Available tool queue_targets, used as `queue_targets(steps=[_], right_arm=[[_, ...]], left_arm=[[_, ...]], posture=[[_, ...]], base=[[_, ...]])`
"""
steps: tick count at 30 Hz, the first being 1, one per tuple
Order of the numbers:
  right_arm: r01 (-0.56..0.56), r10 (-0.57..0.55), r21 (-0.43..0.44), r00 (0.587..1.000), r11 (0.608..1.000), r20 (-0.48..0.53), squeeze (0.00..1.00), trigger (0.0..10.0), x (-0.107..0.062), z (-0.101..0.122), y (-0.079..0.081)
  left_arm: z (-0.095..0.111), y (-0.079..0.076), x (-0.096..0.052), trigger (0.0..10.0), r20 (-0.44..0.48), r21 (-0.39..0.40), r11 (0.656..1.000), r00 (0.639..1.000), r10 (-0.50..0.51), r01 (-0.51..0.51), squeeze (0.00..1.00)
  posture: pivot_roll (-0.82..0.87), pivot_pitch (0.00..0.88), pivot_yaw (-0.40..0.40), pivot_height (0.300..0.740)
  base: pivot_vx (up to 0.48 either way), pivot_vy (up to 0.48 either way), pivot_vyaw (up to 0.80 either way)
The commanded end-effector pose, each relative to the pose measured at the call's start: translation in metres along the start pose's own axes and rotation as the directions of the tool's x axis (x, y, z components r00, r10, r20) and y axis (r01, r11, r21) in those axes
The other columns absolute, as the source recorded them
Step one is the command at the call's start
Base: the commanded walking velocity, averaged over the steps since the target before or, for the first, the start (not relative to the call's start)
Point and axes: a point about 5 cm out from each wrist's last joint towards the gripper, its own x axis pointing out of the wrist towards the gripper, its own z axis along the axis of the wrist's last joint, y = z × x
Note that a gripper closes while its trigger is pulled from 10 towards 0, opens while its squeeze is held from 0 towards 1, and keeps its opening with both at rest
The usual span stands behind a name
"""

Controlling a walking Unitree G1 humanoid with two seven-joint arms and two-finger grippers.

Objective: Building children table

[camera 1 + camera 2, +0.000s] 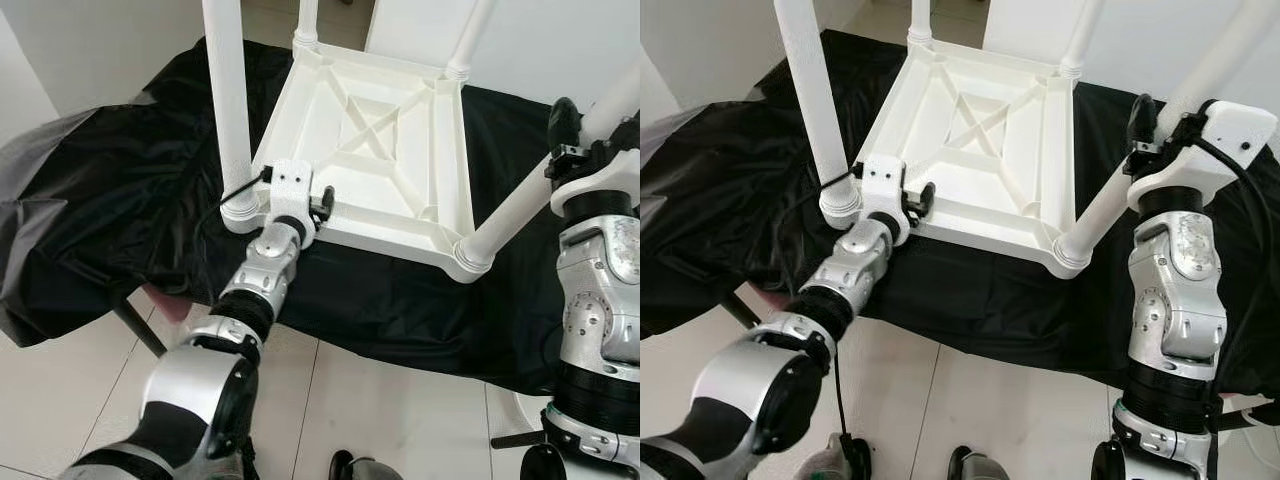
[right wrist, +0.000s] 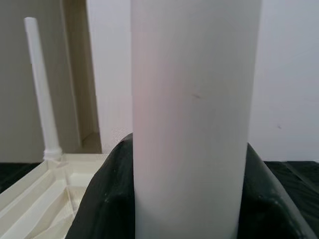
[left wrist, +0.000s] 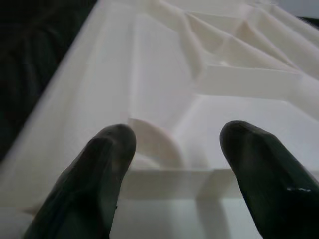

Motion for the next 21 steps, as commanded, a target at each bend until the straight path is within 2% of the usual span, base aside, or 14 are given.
queue_targets(steps=[1, 4, 7, 11, 12, 13, 14, 15, 16, 17, 19, 20, 21], right_arm=[[0.240, -0.247, 0.078, 0.964, 0.968, 0.099, 0.00, 0.0, -0.006, 0.021, -0.039], [0.270, -0.278, 0.090, 0.956, 0.959, 0.095, 0.00, 0.0, -0.008, 0.020, -0.044], [0.345, -0.356, 0.108, 0.928, 0.932, 0.109, 0.00, 0.0, -0.014, 0.023, -0.062], [0.359, -0.370, 0.103, 0.921, 0.928, 0.119, 0.00, 0.0, -0.015, 0.025, -0.066], [0.400, -0.411, 0.109, 0.905, 0.910, 0.112, 0.00, 0.0, -0.018, 0.024, -0.076], [0.400, -0.411, 0.109, 0.905, 0.910, 0.112, 0.00, 0.0, -0.018, 0.024, -0.076], [0.442, -0.453, 0.116, 0.886, 0.889, 0.096, 0.00, 0.0, -0.021, 0.020, -0.088], [0.442, -0.453, 0.116, 0.886, 0.889, 0.096, 0.00, 0.0, -0.021, 0.020, -0.088], [0.483, -0.494, 0.125, 0.867, 0.867, 0.073, 0.00, 0.0, -0.024, 0.015, -0.098], [0.483, -0.494, 0.125, 0.867, 0.867, 0.073, 0.00, 0.0, -0.024, 0.015, -0.098], [0.536, -0.544, 0.127, 0.838, 0.835, 0.038, 0.00, 0.0, -0.031, 0.006, -0.112], [0.536, -0.544, 0.127, 0.838, 0.835, 0.038, 0.00, 0.0, -0.031, 0.006, -0.112], [0.557, -0.562, 0.114, 0.827, 0.823, 0.013, 0.00, 0.0, -0.034, -0.001, -0.118]], left_arm=[[0.003, 0.014, 0.001, 10.0, -0.002, 0.032, 0.999, 1.000, 0.031, -0.031, 0.00], [0.005, 0.016, 0.001, 10.0, 0.004, 0.040, 0.999, 0.999, 0.034, -0.034, 0.00], [0.016, 0.023, 0.004, 10.0, 0.025, 0.055, 0.998, 0.999, 0.042, -0.043, 0.00], [0.020, 0.024, 0.005, 10.0, 0.031, 0.057, 0.997, 0.999, 0.043, -0.045, 0.00], [0.027, 0.022, 0.007, 10.0, 0.048, 0.066, 0.997, 0.998, 0.038, -0.041, 0.00], [0.027, 0.022, 0.007, 10.0, 0.048, 0.066, 0.997, 0.998, 0.038, -0.041, 0.00], [0.039, 0.018, 0.011, 10.0, 0.074, 0.077, 0.996, 0.997, 0.030, -0.035, 0.00], [0.039, 0.018, 0.011, 10.0, 0.074, 0.077, 0.996, 0.997, 0.030, -0.035, 0.00], [0.055, 0.014, 0.014, 10.0, 0.112, 0.086, 0.996, 0.994, 0.016, -0.026, 0.00], [0.055, 0.014, 0.014, 10.0, 0.112, 0.086, 0.996, 0.994, 0.016, -0.026, 0.00], [0.083, 0.009, 0.020, 10.0, 0.172, 0.108, 0.994, 0.985, -0.006, -0.013, 0.00], [0.083, 0.009, 0.020, 10.0, 0.172, 0.108, 0.994, 0.985, -0.006, -0.013, 0.00], [0.104, 0.005, 0.023, 10.0, 0.208, 0.123, 0.992, 0.978, -0.020, -0.006, 0.00]], posture=[[0.00, 0.164, -0.042, 0.740], [0.00, 0.164, -0.042, 0.740], [0.00, 0.167, -0.029, 0.740], [0.00, 0.167, -0.029, 0.740], [0.00, 0.167, -0.028, 0.740], [0.00, 0.167, -0.028, 0.740], [0.01, 0.169, -0.030, 0.740], [0.01, 0.169, -0.030, 0.740], [0.02, 0.171, -0.031, 0.740], [0.02, 0.171, -0.031, 0.740], [0.03, 0.172, -0.026, 0.740], [0.03, 0.172, -0.026, 0.740], [0.04, 0.172, -0.025, 0.740]], base=[[0.000, 0.000, 0.00], [0.000, 0.000, 0.00], [0.000, 0.000, 0.00], [0.000, 0.000, 0.00], [0.000, 0.000, 0.00], [0.000, 0.000, 0.00], [0.000, 0.000, 0.00], [0.000, 0.000, 0.00], [0.000, 0.000, 0.00], [0.000, 0.000, 0.00], [0.000, 0.000, 0.00], [0.000, 0.000, 0.00], [0.000, 0.000, 0.00]])
